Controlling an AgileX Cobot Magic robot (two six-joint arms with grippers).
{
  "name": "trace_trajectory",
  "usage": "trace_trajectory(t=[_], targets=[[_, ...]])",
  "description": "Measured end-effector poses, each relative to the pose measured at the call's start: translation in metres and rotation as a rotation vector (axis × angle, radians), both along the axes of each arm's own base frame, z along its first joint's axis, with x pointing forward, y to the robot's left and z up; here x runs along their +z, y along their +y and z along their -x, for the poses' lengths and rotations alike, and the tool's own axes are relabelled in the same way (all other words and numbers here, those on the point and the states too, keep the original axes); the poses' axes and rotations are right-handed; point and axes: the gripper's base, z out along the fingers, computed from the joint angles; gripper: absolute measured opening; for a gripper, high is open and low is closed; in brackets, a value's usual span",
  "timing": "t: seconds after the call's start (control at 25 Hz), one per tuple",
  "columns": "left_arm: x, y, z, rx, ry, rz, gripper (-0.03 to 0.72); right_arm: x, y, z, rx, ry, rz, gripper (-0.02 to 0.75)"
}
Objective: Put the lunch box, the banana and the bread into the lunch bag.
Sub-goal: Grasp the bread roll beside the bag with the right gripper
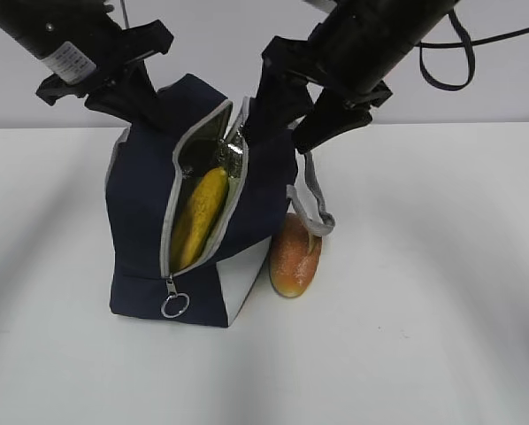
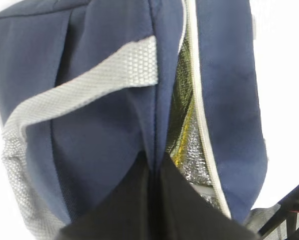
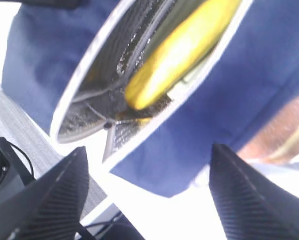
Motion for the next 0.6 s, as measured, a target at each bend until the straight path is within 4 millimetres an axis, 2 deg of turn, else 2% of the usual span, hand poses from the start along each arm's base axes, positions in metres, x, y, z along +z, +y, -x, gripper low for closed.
trace_trajectory(t=[0.16,0.4,0.6], targets=[[0.000,0.000,0.000,0.000,0.001,0.000,-0.003,-0.004,-0.006,0.014,-0.001,0.033,0.021,0.552],[0.000,0.000,0.000,-0.001,0.001,-0.001,-0.003,-0.032,-0.017,0.046,-0.002,0.156,0.069,0.551],[0.000,0.000,0.000,-0.001,0.001,-0.001,-0.003,-0.059,-0.027,0.065,-0.068,0.169,0.091,0.551]])
